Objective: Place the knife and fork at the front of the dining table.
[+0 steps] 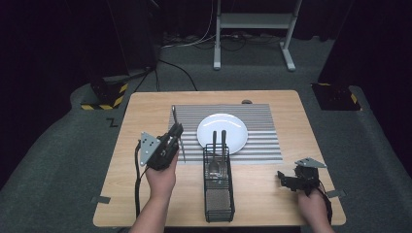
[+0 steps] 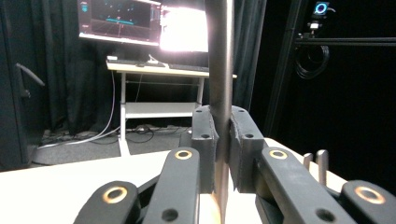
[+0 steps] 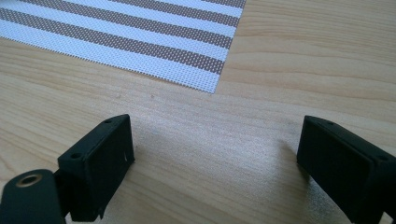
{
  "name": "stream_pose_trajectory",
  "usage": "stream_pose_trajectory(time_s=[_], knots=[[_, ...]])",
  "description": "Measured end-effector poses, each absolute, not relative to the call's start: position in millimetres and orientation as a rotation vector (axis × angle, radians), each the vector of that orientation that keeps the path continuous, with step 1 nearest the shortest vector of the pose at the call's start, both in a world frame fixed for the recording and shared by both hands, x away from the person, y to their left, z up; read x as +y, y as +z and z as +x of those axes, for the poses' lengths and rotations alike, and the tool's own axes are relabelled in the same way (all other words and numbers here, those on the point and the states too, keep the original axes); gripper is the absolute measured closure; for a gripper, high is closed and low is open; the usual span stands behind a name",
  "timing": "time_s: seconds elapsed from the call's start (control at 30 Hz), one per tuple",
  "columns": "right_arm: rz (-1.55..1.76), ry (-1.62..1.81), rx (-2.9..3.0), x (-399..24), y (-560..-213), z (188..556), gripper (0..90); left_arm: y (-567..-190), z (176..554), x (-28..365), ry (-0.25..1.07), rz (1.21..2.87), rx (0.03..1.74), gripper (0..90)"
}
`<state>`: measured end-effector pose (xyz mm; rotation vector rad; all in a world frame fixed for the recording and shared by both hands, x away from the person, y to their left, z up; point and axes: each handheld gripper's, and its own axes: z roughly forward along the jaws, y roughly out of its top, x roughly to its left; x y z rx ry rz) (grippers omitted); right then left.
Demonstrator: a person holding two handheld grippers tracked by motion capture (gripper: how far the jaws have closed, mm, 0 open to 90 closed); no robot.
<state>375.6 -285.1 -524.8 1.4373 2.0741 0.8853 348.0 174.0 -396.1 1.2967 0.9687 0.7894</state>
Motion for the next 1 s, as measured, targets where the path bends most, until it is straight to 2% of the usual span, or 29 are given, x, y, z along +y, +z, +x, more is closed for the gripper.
stream_pose_trajectory(time_s=[0.63, 0.77, 1.0], knots=[[1.442, 0.882, 2.071, -284.4, -524.9, 375.9, 9.8, -425.7, 394.8, 176.3, 0.756, 1.378, 1.117, 81.8], [1.442, 0.882, 2.071, -284.4, -524.9, 375.9, 9.8, -432.4, 407.2, 174.4, 0.708, 1.410, 1.187, 81.9], [1.442, 0.883, 2.071, -284.4, -524.9, 375.9, 9.8, -433.2, 422.6, 168.0, 0.722, 1.454, 1.213, 81.9]])
